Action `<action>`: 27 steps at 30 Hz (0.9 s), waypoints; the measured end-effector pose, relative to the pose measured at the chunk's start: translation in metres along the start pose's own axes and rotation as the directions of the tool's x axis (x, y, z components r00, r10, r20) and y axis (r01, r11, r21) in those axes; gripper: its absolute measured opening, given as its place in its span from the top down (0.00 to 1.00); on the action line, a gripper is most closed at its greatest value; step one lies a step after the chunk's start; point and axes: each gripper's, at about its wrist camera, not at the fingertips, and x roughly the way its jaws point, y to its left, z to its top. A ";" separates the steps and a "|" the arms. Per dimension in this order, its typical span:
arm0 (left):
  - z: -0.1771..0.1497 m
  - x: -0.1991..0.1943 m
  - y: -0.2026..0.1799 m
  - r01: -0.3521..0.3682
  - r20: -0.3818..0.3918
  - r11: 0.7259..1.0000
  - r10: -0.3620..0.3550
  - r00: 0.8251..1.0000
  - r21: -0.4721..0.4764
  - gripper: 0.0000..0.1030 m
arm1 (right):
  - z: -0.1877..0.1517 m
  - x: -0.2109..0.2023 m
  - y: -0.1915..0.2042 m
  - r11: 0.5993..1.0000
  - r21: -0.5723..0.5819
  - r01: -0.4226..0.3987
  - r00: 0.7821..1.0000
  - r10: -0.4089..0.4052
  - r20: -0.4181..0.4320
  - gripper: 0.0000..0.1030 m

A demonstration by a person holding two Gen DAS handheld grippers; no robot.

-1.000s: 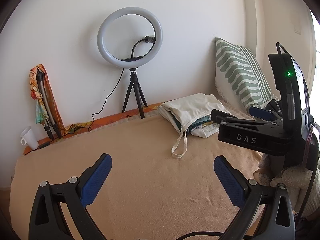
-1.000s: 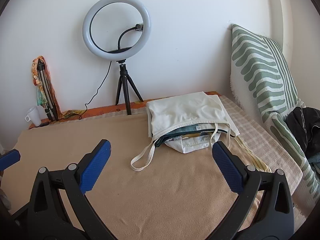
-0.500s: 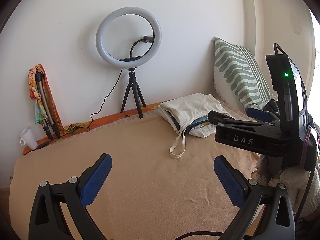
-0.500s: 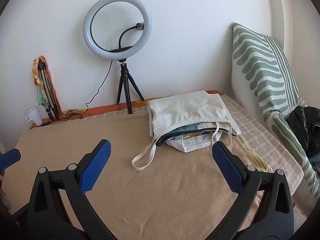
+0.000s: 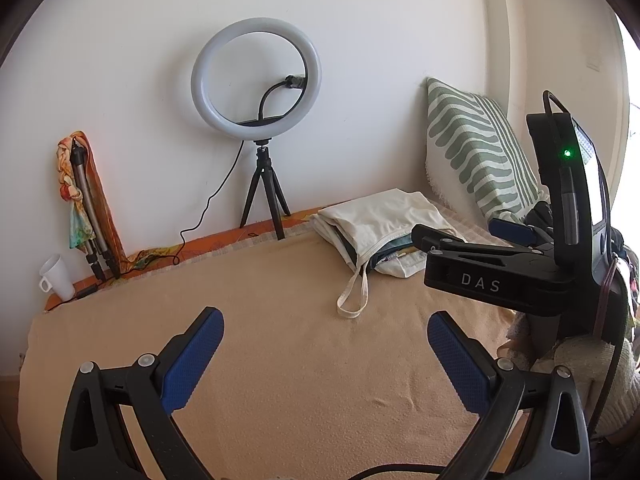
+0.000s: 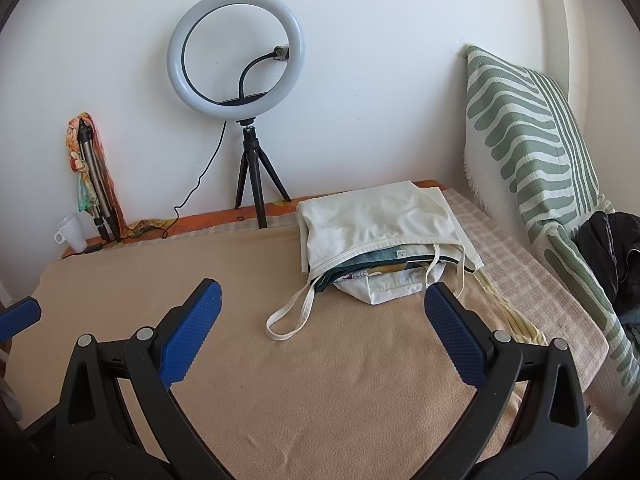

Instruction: Fold small clothes

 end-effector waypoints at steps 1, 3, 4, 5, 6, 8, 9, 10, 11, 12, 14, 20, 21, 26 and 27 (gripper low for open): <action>0.000 0.000 0.000 0.000 0.001 1.000 0.000 1.000 -0.001 0.00 | 0.000 0.000 0.000 1.000 0.000 0.000 1.000 0.000 0.000 0.00; 0.000 -0.001 0.000 0.000 0.003 1.000 0.000 1.000 0.000 0.00 | 0.000 0.000 0.000 1.000 0.001 -0.001 1.000 0.001 0.000 0.00; 0.000 -0.001 0.000 0.000 0.003 1.000 0.000 1.000 0.001 0.00 | 0.000 0.000 0.000 1.000 0.000 -0.002 1.000 0.002 0.000 0.00; 0.000 -0.001 0.000 0.000 0.004 1.000 0.000 1.000 0.000 0.00 | 0.000 0.000 0.000 1.000 0.001 -0.003 1.000 0.003 -0.001 0.00; 0.000 -0.001 0.001 0.001 0.004 1.000 -0.001 1.000 -0.001 0.00 | 0.000 0.000 0.000 1.000 0.000 -0.003 1.000 0.003 -0.001 0.00; 0.000 -0.001 0.001 0.002 0.004 1.000 -0.001 1.000 -0.003 0.00 | 0.000 0.000 0.001 1.000 0.000 -0.005 1.000 0.005 -0.002 0.00; 0.000 -0.001 0.001 0.001 0.004 1.000 -0.001 1.000 -0.003 0.00 | 0.000 0.000 0.001 1.000 0.000 -0.005 1.000 0.005 -0.001 0.00; 0.000 -0.001 0.001 0.000 0.005 1.000 0.000 1.000 -0.003 0.00 | 0.000 0.000 0.002 1.000 0.001 -0.006 1.000 0.006 0.000 0.00; 0.000 -0.001 0.001 -0.001 0.006 1.000 0.001 1.000 -0.002 0.00 | 0.000 0.000 0.002 1.000 0.000 -0.004 1.000 0.004 -0.002 0.00; 0.000 -0.001 0.001 0.000 0.006 1.000 0.000 1.000 -0.002 0.00 | 0.000 0.000 0.001 1.000 0.001 -0.005 1.000 0.005 -0.002 0.00; 0.000 -0.001 0.001 -0.001 0.006 1.000 0.001 1.000 -0.003 0.00 | 0.000 0.000 0.002 1.000 0.002 -0.006 1.000 0.006 -0.002 0.00; 0.001 -0.001 0.001 -0.001 0.007 1.000 0.001 1.000 -0.001 0.00 | 0.000 -0.002 0.002 1.000 0.003 -0.005 1.000 0.005 -0.002 0.00; 0.001 -0.001 0.001 -0.001 0.007 1.000 0.001 1.000 0.000 0.00 | 0.000 -0.002 0.002 1.000 0.003 -0.006 1.000 0.006 -0.003 0.00; 0.000 -0.001 -0.001 -0.006 0.004 1.000 0.006 1.000 -0.003 0.00 | 0.000 -0.002 0.003 1.000 0.004 -0.005 1.000 0.005 -0.003 0.00; 0.000 -0.001 -0.001 -0.005 0.003 1.000 0.005 1.000 -0.004 0.00 | -0.001 -0.002 0.004 1.000 0.004 -0.006 1.000 0.006 -0.004 0.00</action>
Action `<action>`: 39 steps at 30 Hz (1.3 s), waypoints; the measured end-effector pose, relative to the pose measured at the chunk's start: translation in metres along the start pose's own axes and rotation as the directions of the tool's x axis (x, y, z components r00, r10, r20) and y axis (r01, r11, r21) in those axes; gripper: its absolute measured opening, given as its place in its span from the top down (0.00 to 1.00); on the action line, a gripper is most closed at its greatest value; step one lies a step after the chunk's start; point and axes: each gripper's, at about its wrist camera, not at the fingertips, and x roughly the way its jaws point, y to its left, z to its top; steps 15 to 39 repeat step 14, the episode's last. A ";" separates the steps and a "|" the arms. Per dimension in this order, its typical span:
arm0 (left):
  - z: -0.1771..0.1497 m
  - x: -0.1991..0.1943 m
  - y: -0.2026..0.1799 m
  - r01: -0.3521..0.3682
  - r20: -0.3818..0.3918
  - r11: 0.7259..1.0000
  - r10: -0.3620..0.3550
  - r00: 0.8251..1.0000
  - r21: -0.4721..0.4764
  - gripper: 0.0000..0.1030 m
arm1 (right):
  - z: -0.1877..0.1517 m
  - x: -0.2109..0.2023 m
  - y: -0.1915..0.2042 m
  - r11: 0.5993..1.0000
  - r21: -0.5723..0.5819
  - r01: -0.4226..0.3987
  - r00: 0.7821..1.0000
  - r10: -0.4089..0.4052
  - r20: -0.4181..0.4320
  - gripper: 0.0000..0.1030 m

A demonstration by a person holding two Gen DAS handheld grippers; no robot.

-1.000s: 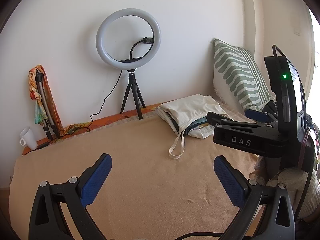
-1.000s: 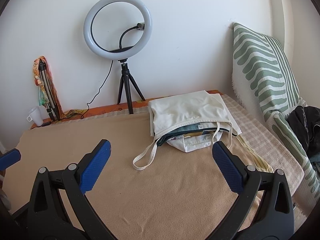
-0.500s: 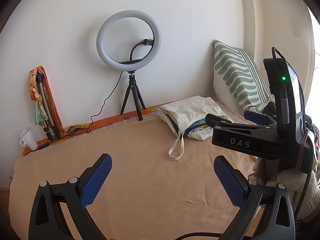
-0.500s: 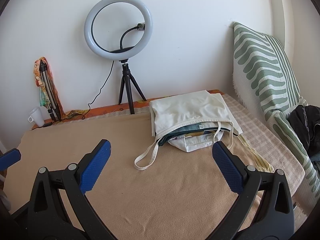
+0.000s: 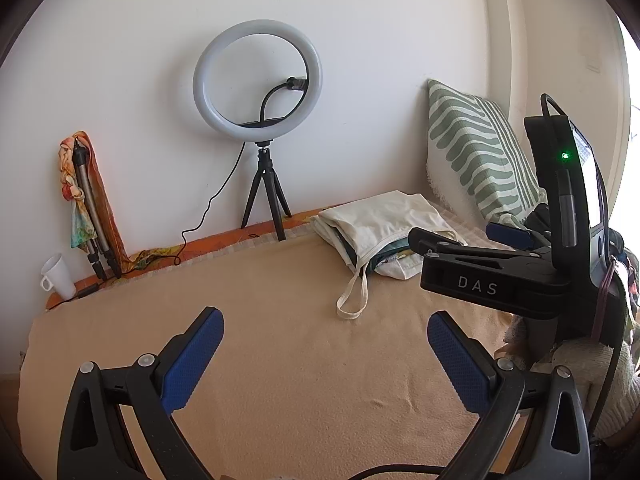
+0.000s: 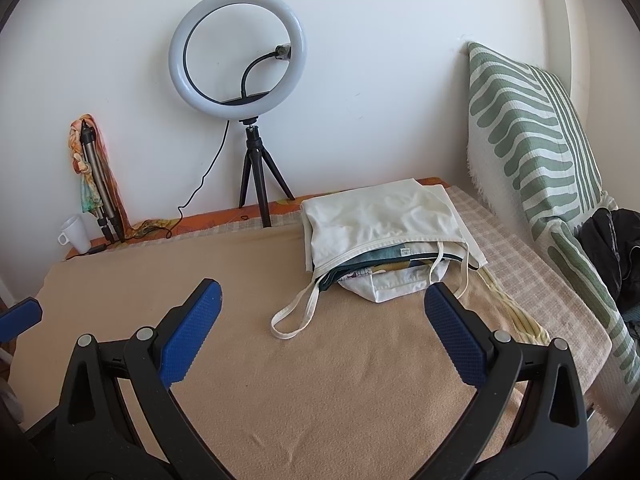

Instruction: Fold small clothes

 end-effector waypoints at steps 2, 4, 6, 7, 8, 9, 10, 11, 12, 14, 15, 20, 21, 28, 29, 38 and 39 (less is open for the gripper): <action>0.000 0.000 0.000 -0.002 -0.001 1.000 0.002 1.000 0.000 0.00 | -0.001 0.001 0.003 1.000 -0.001 -0.002 1.000 0.002 -0.002 0.00; 0.000 0.000 -0.001 -0.006 0.003 1.000 0.006 1.000 0.004 0.00 | -0.001 0.000 0.002 1.000 0.000 -0.001 1.000 0.001 -0.001 0.00; -0.001 -0.002 -0.003 -0.018 0.021 1.000 0.018 1.000 0.019 0.00 | -0.001 0.000 0.003 1.000 0.001 -0.003 1.000 0.003 -0.002 0.00; -0.001 -0.002 -0.004 -0.023 0.027 0.999 0.022 0.999 0.027 0.00 | -0.002 0.000 0.004 1.000 0.001 -0.004 1.000 0.004 -0.003 0.00; -0.001 -0.002 -0.005 -0.020 0.027 0.999 0.020 0.999 0.032 0.00 | -0.002 0.001 0.004 1.000 0.001 -0.006 1.000 0.006 -0.005 0.00; -0.001 -0.002 -0.006 -0.016 0.024 0.999 0.015 1.000 0.034 0.00 | -0.002 0.001 0.005 1.000 0.002 -0.007 1.000 0.007 -0.006 0.00; -0.001 -0.002 -0.007 -0.013 0.025 0.999 0.012 1.000 0.036 0.00 | -0.003 0.000 0.005 1.000 0.003 -0.009 1.000 0.009 -0.006 0.00; -0.002 -0.002 -0.008 -0.019 0.032 0.999 0.018 0.999 0.037 0.00 | -0.002 0.001 0.005 1.000 0.004 -0.010 1.000 0.010 -0.006 0.00; -0.002 -0.002 -0.008 -0.021 0.037 0.999 0.020 0.999 0.036 0.00 | -0.002 0.001 0.005 1.000 0.004 -0.014 1.000 0.014 -0.007 0.00; -0.001 0.001 -0.009 -0.013 0.023 0.999 0.012 1.000 0.036 0.00 | -0.002 0.000 0.004 1.000 0.005 -0.018 1.000 0.018 -0.005 0.00; -0.001 0.001 -0.009 -0.013 0.023 0.999 0.012 1.000 0.036 0.00 | -0.002 0.000 0.004 1.000 0.005 -0.018 1.000 0.018 -0.005 0.00; -0.001 0.001 -0.009 -0.013 0.023 0.999 0.012 1.000 0.036 0.00 | -0.002 0.000 0.004 1.000 0.005 -0.018 1.000 0.018 -0.005 0.00; -0.001 0.001 -0.009 -0.013 0.023 0.999 0.012 1.000 0.036 0.00 | -0.002 0.000 0.004 1.000 0.005 -0.018 1.000 0.018 -0.005 0.00; -0.001 0.001 -0.009 -0.013 0.023 0.999 0.012 1.000 0.036 0.00 | -0.002 0.000 0.004 1.000 0.005 -0.018 1.000 0.018 -0.005 0.00; -0.001 0.001 -0.009 -0.013 0.023 0.999 0.012 1.000 0.036 0.00 | -0.002 0.000 0.004 1.000 0.005 -0.018 1.000 0.018 -0.005 0.00; -0.001 0.001 -0.009 -0.013 0.023 0.999 0.012 1.000 0.036 0.00 | -0.002 0.000 0.004 1.000 0.005 -0.018 1.000 0.018 -0.005 0.00; -0.001 0.001 -0.009 -0.013 0.023 0.999 0.012 1.000 0.036 0.00 | -0.002 0.000 0.004 1.000 0.005 -0.018 1.000 0.018 -0.005 0.00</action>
